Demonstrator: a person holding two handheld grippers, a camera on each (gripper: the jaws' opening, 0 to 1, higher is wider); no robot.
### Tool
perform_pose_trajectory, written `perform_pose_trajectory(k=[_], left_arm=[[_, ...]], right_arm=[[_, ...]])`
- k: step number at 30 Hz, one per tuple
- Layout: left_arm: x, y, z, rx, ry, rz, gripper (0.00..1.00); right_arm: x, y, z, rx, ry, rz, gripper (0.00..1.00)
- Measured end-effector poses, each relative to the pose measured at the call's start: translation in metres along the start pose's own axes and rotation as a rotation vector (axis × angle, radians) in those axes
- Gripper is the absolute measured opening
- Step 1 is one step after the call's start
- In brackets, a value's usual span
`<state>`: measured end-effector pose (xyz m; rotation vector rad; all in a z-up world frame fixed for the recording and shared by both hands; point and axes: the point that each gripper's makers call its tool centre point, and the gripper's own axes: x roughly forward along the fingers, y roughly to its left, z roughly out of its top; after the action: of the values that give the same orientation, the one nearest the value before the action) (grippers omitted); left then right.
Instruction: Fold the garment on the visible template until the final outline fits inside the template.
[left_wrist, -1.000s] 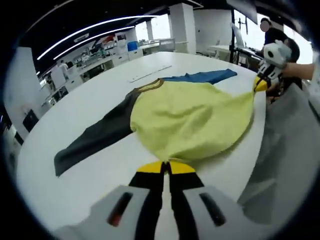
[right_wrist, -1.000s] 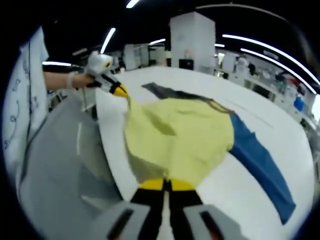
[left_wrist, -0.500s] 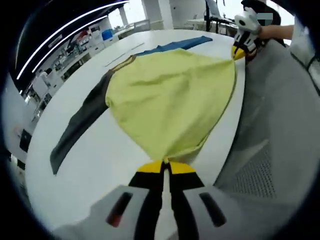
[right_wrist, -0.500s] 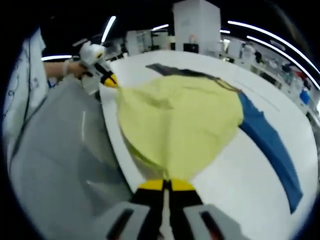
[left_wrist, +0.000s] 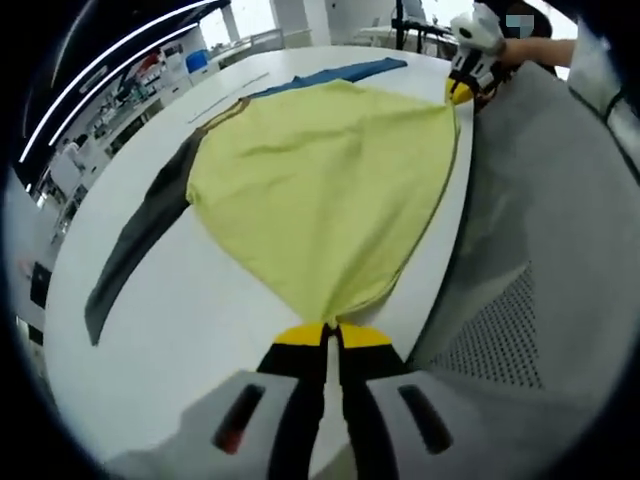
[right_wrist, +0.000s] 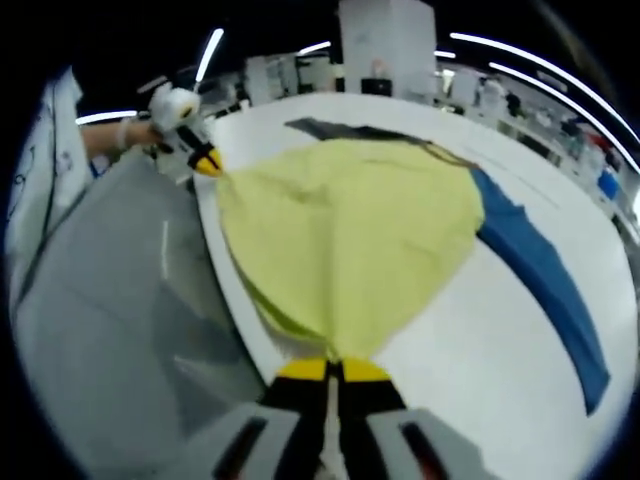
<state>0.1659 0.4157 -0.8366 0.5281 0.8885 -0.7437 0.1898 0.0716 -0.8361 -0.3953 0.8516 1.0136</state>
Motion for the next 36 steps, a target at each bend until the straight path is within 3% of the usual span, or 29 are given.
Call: perform_pose_trajectory(k=[11, 14, 18, 23, 27, 29, 36], left_arm=[[0.003, 0.002, -0.006, -0.074, 0.000, -0.006, 0.02], [0.001, 0.004, -0.006, -0.094, -0.018, 0.007, 0.11], [-0.001, 0.016, -0.009, -0.096, -0.025, 0.057, 0.33], [-0.005, 0.028, 0.006, -0.201, -0.133, 0.059, 0.48], [-0.008, 0.041, 0.021, -0.267, -0.220, 0.051, 0.71], [-0.010, 0.046, 0.033, -0.299, -0.261, 0.042, 0.76], [-0.016, 0.070, 0.060, -0.358, -0.355, 0.040, 0.85]], right_arm=[[0.002, -0.001, -0.002, 0.016, 0.005, 0.000, 0.00], [0.001, -0.003, -0.004, 0.032, 0.007, 0.001, 0.07], [-0.004, -0.010, -0.003, 0.048, -0.010, -0.026, 0.24], [-0.007, -0.022, 0.002, 0.075, -0.047, -0.070, 0.48], [-0.009, -0.030, 0.006, 0.097, -0.063, -0.083, 0.63], [-0.009, -0.034, 0.011, 0.106, -0.081, -0.088, 0.71], [-0.011, -0.048, 0.018, 0.109, -0.101, -0.120, 0.81]])
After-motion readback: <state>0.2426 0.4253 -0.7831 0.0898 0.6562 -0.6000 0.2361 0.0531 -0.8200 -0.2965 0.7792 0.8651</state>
